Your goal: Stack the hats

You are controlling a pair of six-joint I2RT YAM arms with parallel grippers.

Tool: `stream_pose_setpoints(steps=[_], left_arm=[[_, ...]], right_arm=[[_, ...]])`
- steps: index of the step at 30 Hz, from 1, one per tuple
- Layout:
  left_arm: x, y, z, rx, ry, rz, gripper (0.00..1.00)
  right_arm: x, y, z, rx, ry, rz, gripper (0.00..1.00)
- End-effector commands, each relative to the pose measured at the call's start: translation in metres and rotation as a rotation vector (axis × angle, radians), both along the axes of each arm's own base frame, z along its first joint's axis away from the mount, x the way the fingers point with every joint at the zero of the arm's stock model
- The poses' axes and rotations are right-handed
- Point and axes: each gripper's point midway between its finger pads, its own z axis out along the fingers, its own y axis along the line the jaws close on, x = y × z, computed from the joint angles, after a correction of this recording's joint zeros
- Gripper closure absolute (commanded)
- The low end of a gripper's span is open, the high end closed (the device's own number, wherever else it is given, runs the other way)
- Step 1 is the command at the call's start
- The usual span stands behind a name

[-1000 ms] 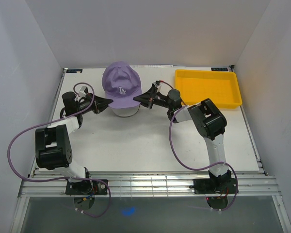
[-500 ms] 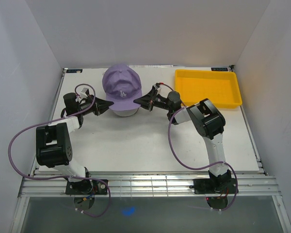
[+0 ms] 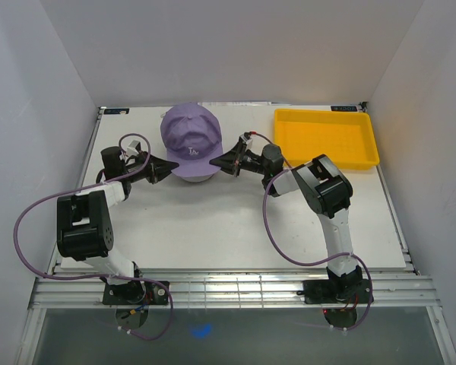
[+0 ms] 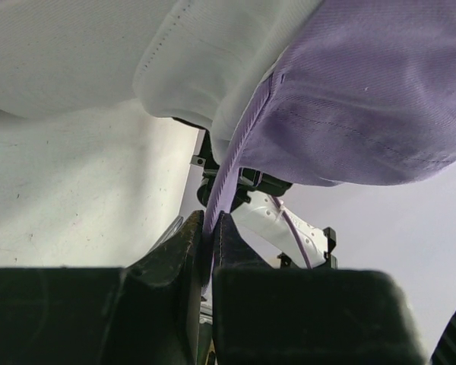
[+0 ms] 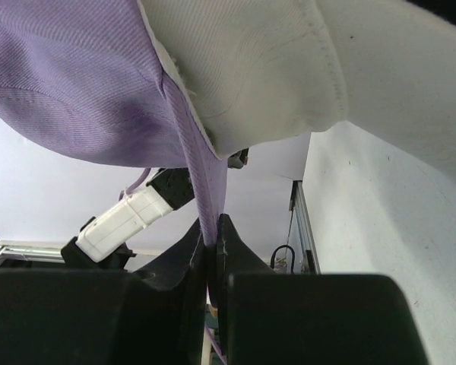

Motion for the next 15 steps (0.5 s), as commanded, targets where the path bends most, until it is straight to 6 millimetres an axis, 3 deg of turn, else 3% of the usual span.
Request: stream_pose_setpoints(steps=[1,15], left_arm=[[0.016,0.033,-0.033,0.091,0.102,0.158,1.0],[0.021,0.046,-0.054,0.218,0.17,0.194,1.0]], right_arm=[[0.017,-0.033,-0.042,-0.087,0.08,-0.041,0.92],[0.018,-0.035,-0.06,-0.155,0.093,-0.045,0.92]])
